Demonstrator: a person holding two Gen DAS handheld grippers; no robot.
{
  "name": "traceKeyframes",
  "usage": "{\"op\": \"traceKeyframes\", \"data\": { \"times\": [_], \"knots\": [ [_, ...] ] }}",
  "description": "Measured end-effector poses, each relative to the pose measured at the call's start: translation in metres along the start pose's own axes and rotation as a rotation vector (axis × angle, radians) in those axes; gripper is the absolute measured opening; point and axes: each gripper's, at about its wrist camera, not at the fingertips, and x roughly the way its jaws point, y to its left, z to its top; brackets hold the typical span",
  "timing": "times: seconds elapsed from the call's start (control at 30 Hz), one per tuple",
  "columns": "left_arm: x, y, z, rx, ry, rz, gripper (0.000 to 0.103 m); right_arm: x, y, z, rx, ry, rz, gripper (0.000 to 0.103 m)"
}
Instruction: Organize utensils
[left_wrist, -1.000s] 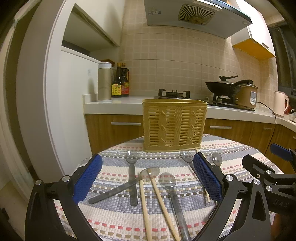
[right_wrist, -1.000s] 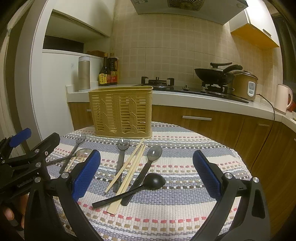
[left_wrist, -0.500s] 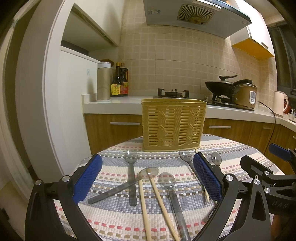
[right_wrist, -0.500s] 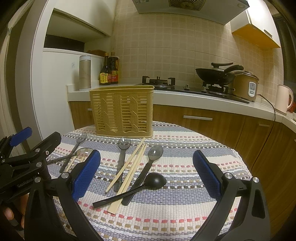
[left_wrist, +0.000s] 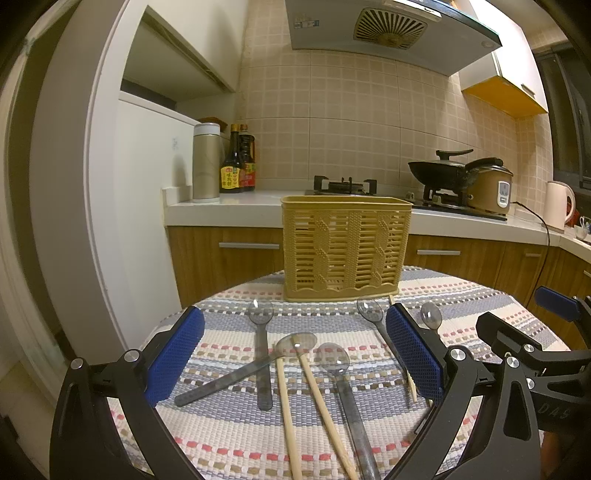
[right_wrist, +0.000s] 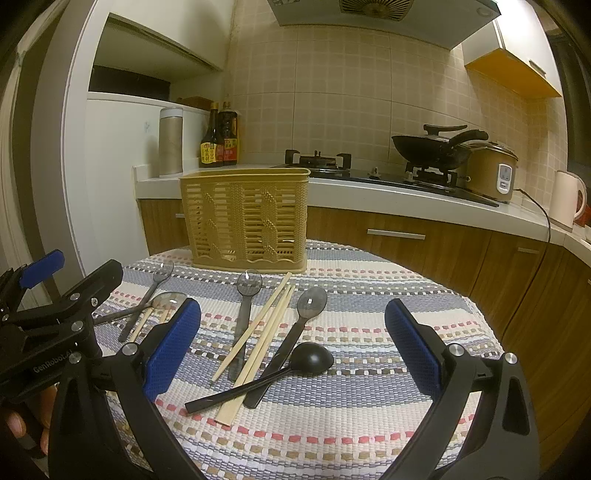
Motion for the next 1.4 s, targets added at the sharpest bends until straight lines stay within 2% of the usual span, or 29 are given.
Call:
{"op": "traceKeyframes", "data": {
  "times": [0.23,0.4,0.47,0.57,0.63,0.73,0.8,0.93,1.0,1.03,1.1,1.2,1.33,1.4],
  "knots": [
    [0.000,-0.002,-0.001,-0.001,0.003,-0.003,0.095,0.002,0.002,0.000,-0.010,0.009,-0.012,0.095],
    [0.008,0.007,-0.002,-0.046,0.060,-0.066,0.095,0.005,-0.005,0.001,0.036,0.034,-0.027,0.095],
    [0.011,0.018,-0.002,-0.060,0.090,-0.080,0.095,0.012,-0.010,0.001,0.058,0.076,-0.030,0.095],
    [0.018,0.038,0.003,-0.024,0.150,-0.088,0.095,0.025,-0.018,0.001,0.107,0.158,0.018,0.095],
    [0.023,0.051,0.008,-0.001,0.188,-0.128,0.094,0.033,-0.020,0.002,0.108,0.221,0.041,0.095],
    [0.039,0.062,0.016,0.068,0.272,-0.172,0.088,0.040,-0.017,0.006,0.076,0.282,0.062,0.095],
    [0.050,0.063,0.019,0.140,0.320,-0.193,0.074,0.046,-0.014,0.013,0.052,0.319,0.075,0.092],
    [0.080,0.057,0.018,0.265,0.483,-0.311,0.066,0.065,-0.011,0.024,0.019,0.421,0.109,0.074],
    [0.098,0.051,0.013,0.335,0.564,-0.357,0.056,0.080,-0.014,0.029,0.020,0.492,0.124,0.067],
    [0.104,0.049,0.010,0.359,0.586,-0.357,0.052,0.088,-0.016,0.032,0.019,0.522,0.124,0.063],
    [0.121,0.048,0.004,0.382,0.674,-0.385,0.048,0.103,-0.020,0.036,0.022,0.579,0.134,0.060],
    [0.137,0.046,-0.005,0.412,0.764,-0.419,0.040,0.126,-0.025,0.040,0.038,0.667,0.171,0.057],
    [0.146,0.040,-0.006,0.442,0.807,-0.411,0.034,0.156,-0.034,0.042,0.091,0.773,0.185,0.056],
    [0.151,0.037,-0.005,0.445,0.826,-0.409,0.027,0.171,-0.037,0.041,0.124,0.830,0.200,0.056]
  ]
}}
